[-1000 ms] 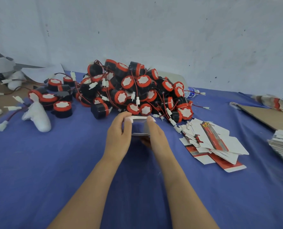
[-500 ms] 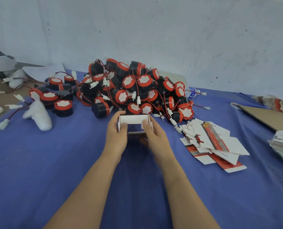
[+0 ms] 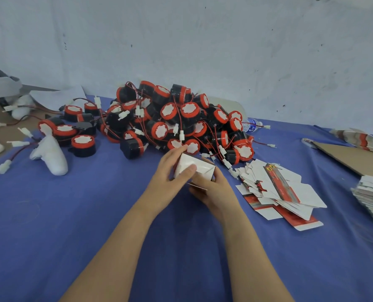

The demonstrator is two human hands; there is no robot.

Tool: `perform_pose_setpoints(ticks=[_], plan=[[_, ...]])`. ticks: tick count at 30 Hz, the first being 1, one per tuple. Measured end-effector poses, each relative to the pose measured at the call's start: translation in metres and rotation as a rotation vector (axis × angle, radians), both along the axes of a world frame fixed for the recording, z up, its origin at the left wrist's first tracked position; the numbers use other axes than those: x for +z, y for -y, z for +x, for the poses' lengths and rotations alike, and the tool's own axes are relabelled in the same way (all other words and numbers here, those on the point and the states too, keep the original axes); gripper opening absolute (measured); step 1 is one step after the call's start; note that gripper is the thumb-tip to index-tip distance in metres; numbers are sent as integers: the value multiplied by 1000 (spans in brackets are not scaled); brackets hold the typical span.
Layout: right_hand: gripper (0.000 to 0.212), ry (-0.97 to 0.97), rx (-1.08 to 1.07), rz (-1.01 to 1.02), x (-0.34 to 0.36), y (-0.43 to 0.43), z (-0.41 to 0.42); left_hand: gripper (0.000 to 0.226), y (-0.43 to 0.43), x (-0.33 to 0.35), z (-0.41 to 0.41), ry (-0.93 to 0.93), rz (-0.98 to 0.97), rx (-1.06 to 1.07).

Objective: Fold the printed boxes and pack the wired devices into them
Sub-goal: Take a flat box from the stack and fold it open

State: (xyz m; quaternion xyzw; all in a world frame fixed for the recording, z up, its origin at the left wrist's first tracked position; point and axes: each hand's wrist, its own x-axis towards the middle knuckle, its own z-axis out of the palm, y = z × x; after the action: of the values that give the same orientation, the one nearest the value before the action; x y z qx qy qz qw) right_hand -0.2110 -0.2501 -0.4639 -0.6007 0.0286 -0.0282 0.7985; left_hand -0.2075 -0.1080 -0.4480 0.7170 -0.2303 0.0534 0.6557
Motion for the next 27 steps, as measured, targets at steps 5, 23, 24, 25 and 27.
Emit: perform_pose_setpoints(ticks=[5, 23, 24, 25, 27], plan=[[41, -33, -4, -6, 3, 4, -3, 35, -9, -1, 2, -78, 16, -92], [50, 9, 201, 187, 9, 4, -5, 45, -3, -4, 5, -178, -168, 129], [49, 3, 185, 175, 8, 4, -5, 46, -2, -4, 5, -171, -139, 127], [48, 0, 166, 163, 8, 3, -5, 46, -1, -4, 5, -157, -116, 128], [43, 1, 125, 150, 7, 3, -4, 48, 1, -4, 4, -87, -85, 145]])
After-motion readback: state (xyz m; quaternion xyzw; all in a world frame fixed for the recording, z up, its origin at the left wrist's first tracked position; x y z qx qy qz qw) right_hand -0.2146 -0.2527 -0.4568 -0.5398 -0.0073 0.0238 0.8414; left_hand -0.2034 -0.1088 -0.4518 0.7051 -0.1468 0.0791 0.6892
